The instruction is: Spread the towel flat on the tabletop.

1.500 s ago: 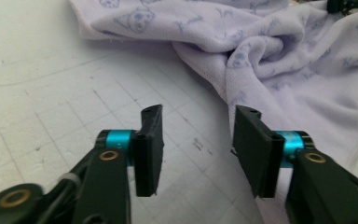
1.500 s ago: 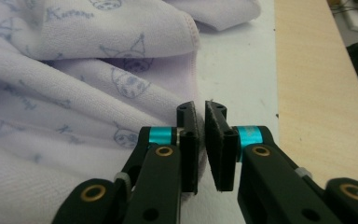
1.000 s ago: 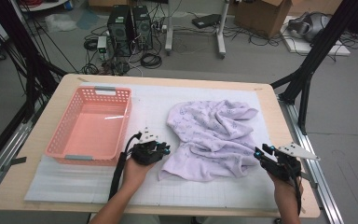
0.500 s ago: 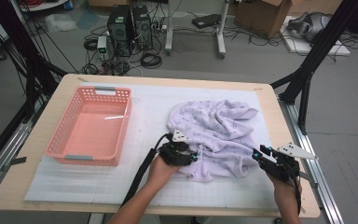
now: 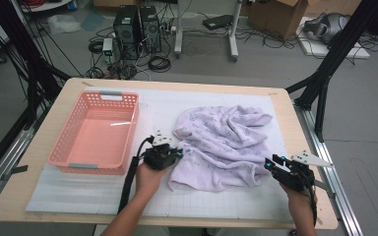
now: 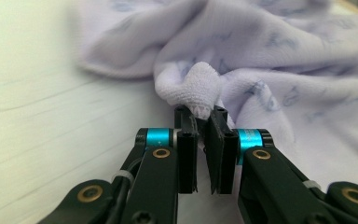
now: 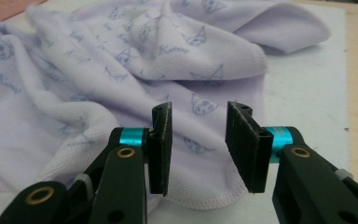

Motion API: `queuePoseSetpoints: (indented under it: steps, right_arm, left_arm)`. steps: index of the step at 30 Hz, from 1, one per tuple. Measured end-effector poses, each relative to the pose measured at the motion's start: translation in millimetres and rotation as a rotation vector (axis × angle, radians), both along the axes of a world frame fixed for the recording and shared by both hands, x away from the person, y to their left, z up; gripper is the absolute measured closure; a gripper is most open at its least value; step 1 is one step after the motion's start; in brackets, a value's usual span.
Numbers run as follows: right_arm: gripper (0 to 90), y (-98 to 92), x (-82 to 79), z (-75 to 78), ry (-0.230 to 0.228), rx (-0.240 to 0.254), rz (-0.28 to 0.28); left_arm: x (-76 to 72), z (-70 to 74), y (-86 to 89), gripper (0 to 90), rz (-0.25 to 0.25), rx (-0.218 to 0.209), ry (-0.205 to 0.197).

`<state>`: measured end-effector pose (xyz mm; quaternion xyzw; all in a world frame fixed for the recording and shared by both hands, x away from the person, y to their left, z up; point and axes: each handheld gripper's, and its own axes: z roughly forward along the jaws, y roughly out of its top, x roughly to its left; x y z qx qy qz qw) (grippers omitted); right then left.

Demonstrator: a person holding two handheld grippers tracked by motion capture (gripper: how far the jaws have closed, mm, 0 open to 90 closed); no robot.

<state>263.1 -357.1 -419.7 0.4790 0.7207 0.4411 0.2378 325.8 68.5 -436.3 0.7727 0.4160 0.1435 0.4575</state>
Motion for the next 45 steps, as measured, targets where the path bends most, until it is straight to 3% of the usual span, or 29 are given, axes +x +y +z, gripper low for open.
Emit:
queuePoseSetpoints:
  steps: [3,5,8,12,15,16,18,19,21,22,23,25,27,28,29,30,31,36,39,41,42,43,44,45]
  right_arm:
    - [58.4,8.5,0.8,0.1,0.010,0.000,0.046]
    - [56.3,15.2,1.7,0.7,0.025,0.016,0.083]
    - [55.4,26.9,4.4,-0.5,0.028,-0.004,0.126]
    - [56.0,46.8,12.0,-6.6,0.071,-0.009,0.208]
    - [56.2,63.1,18.5,-15.9,0.108,-0.056,0.247]
    - [58.0,68.5,21.1,-19.8,0.121,-0.086,0.249]
    - [72.1,75.8,25.6,-26.6,0.142,-0.163,0.241]
    - [79.4,76.3,26.7,-27.8,0.136,-0.176,0.243]
    - [83.9,72.8,27.4,-25.2,0.127,-0.232,0.229]
    - [84.2,70.5,26.6,-24.1,0.113,-0.282,0.194]
    - [84.3,66.5,26.0,-23.7,0.096,-0.333,0.150]
    - [83.1,52.5,26.2,-23.5,0.061,-0.380,0.043]
    - [71.5,37.0,24.9,-23.1,0.022,-0.425,-0.088]
    - [63.9,28.9,25.5,-23.5,0.030,-0.407,-0.140]
    - [63.6,20.6,25.6,-23.2,0.054,-0.343,-0.158]
    - [62.3,13.6,24.3,-22.3,0.063,-0.274,-0.149]
    - [62.2,8.8,22.1,-20.4,0.053,-0.238,-0.146]
    - [65.3,-1.5,8.2,-6.4,0.040,-0.166,-0.110]
    - [68.3,-3.3,0.7,-3.2,0.066,-0.132,-0.058]
    - [68.6,-1.2,0.1,-6.5,0.099,-0.105,-0.001]
    - [68.7,1.7,0.5,-9.4,0.114,-0.103,0.017]
    - [68.5,4.9,2.0,-12.6,0.129,-0.087,0.044]
    - [67.6,8.6,3.8,-15.3,0.143,-0.061,0.065]
    - [66.5,12.5,5.9,-17.9,0.150,-0.028,0.088]
  left_arm:
    - [-6.2,-1.2,18.3,82.8,0.031,0.034,-0.020]
    - [-11.3,-2.4,27.6,82.8,0.055,0.027,-0.031]
    - [-17.3,-0.8,38.4,82.8,0.080,-0.005,-0.053]
    - [-19.6,1.9,40.4,82.8,0.094,-0.019,-0.075]
    - [-17.2,-0.7,37.3,82.4,0.091,-0.020,-0.058]
    - [-16.4,-2.2,36.0,82.0,0.088,-0.020,-0.049]
    - [-15.9,-4.7,33.6,81.0,0.077,-0.018,-0.040]
    - [-16.1,-5.8,32.7,80.2,0.067,-0.020,-0.041]
    - [-16.9,-7.5,32.1,76.5,0.052,-0.026,-0.035]
    - [-17.3,-8.2,32.2,72.5,0.045,-0.030,-0.031]
    - [-17.7,-8.9,32.1,68.1,0.033,-0.039,-0.025]
    - [-19.4,-9.3,30.9,60.2,0.013,-0.042,-0.016]
    - [-21.1,-9.4,29.6,55.0,-0.020,-0.063,-0.007]
    - [-22.1,-9.5,28.3,53.6,-0.032,-0.066,-0.007]
    - [-22.9,-9.8,27.1,53.1,-0.045,-0.070,-0.005]
    - [-23.2,-10.7,25.7,53.1,-0.063,-0.080,0.000]
    - [-23.5,-11.5,24.1,53.1,-0.075,-0.080,0.005]
    - [-21.9,-13.9,12.6,52.9,-0.108,-0.050,0.025]
    - [-19.4,-12.6,1.6,51.8,-0.132,-0.041,0.032]
    - [-17.0,-14.5,-8.1,51.6,-0.155,-0.011,0.051]
    - [-16.5,-15.9,-13.2,52.7,-0.166,0.033,0.060]
    - [-18.9,-14.5,-16.8,56.8,-0.155,0.082,0.021]
    - [-20.5,-14.1,-18.3,68.4,-0.168,0.124,-0.012]
    - [-20.7,-13.8,-17.7,76.2,-0.171,0.113,0.001]
